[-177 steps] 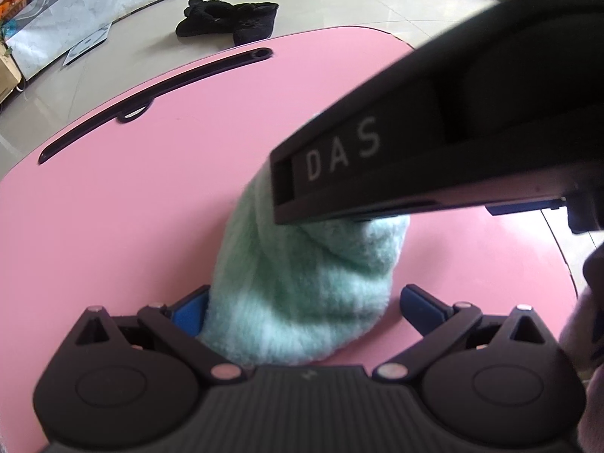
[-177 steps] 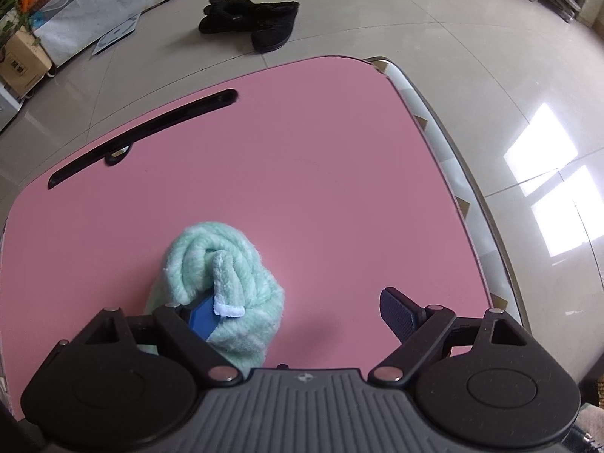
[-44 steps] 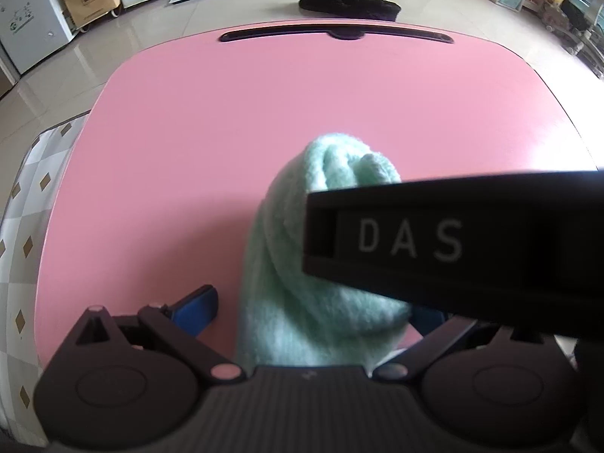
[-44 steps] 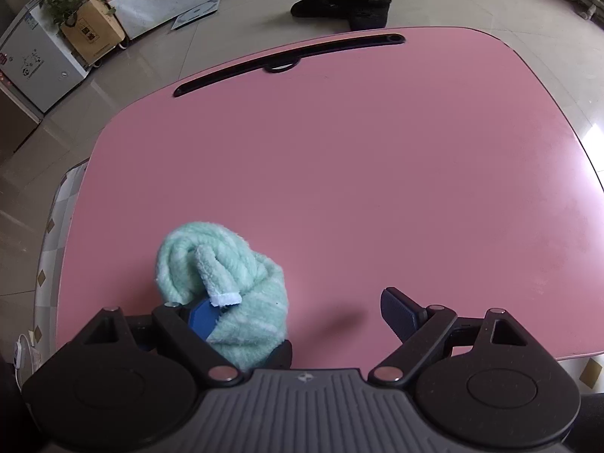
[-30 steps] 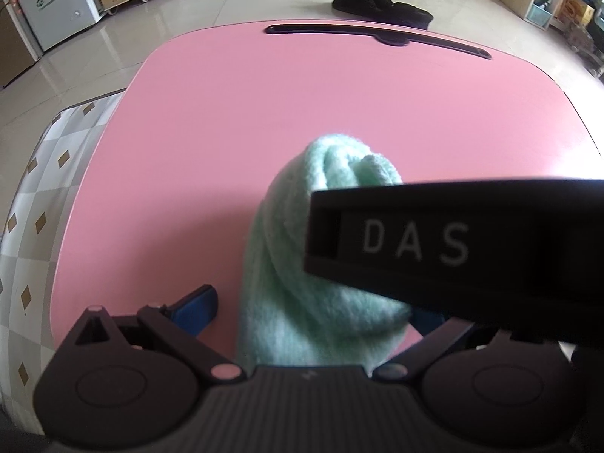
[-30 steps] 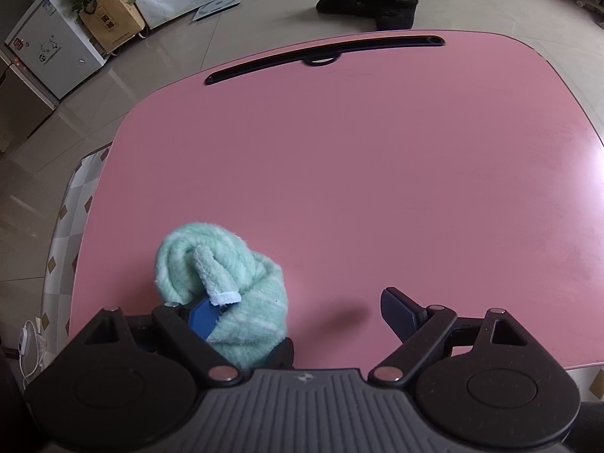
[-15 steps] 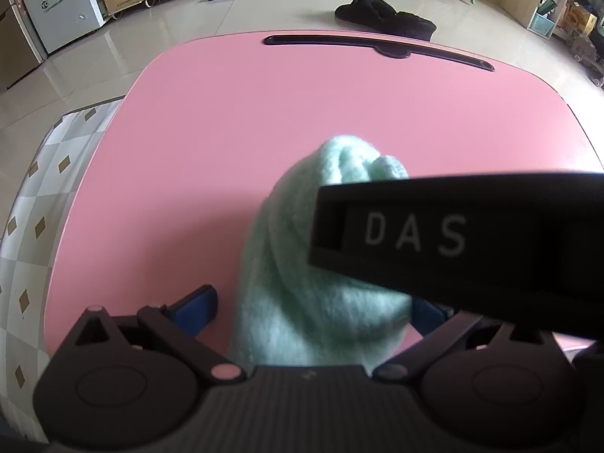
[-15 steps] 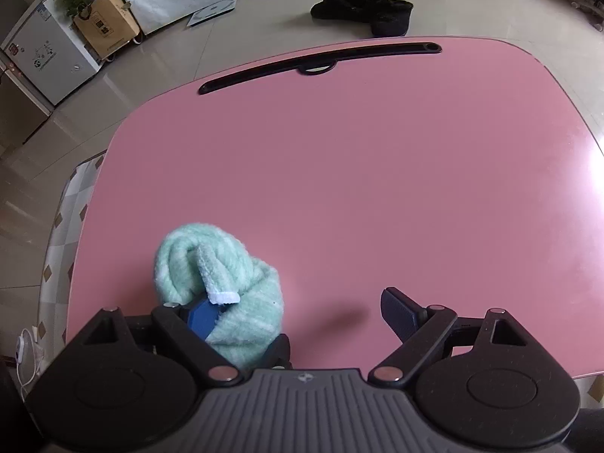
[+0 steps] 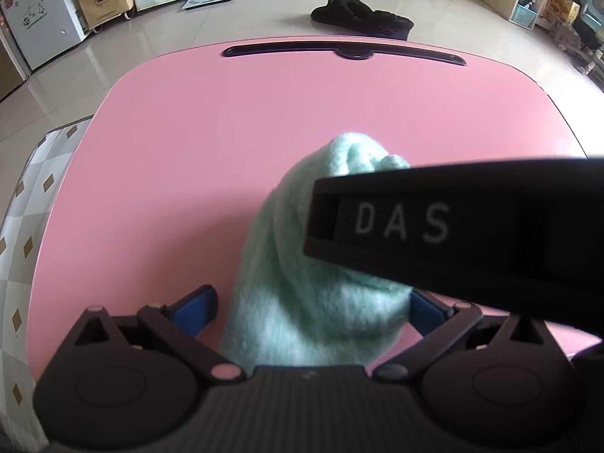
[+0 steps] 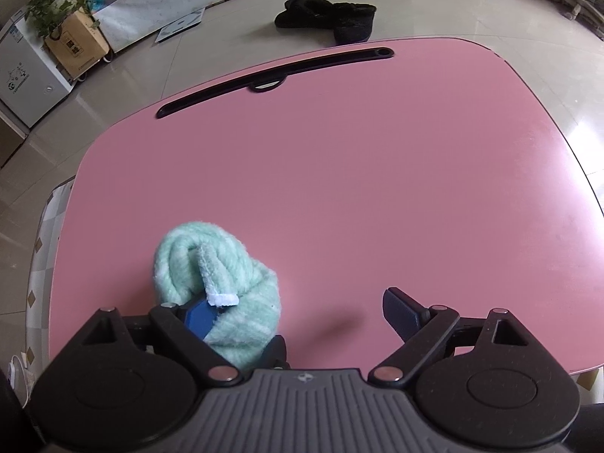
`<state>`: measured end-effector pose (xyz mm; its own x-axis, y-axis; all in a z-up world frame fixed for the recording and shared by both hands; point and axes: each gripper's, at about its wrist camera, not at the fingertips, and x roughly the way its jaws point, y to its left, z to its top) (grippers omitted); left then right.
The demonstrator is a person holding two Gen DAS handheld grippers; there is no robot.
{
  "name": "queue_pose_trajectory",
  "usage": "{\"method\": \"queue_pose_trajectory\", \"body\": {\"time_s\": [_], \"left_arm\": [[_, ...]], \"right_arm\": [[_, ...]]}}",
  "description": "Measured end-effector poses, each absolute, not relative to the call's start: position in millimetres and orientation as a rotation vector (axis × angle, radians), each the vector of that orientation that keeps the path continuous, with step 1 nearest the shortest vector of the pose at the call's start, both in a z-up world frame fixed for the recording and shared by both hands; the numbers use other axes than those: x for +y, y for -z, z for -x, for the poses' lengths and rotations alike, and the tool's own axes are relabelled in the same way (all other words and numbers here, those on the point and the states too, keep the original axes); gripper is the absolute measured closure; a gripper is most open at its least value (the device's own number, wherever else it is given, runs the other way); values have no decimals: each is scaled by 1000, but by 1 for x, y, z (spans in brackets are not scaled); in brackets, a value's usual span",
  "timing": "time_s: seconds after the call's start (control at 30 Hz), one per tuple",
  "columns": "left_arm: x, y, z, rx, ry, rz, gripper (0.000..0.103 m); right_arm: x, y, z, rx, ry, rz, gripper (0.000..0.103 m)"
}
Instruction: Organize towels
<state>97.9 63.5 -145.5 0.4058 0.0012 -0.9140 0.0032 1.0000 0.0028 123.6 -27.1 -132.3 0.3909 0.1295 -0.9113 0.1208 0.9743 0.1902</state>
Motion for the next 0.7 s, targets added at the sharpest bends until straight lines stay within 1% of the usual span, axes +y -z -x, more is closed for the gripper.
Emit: {"method": "queue_pose_trajectory", "body": {"time_s": [0.7], "left_arm": [[12,148,-116,1127,99,-65,0]], "right_arm": [[-78,130,-126,1133,116,-269,13]]}}
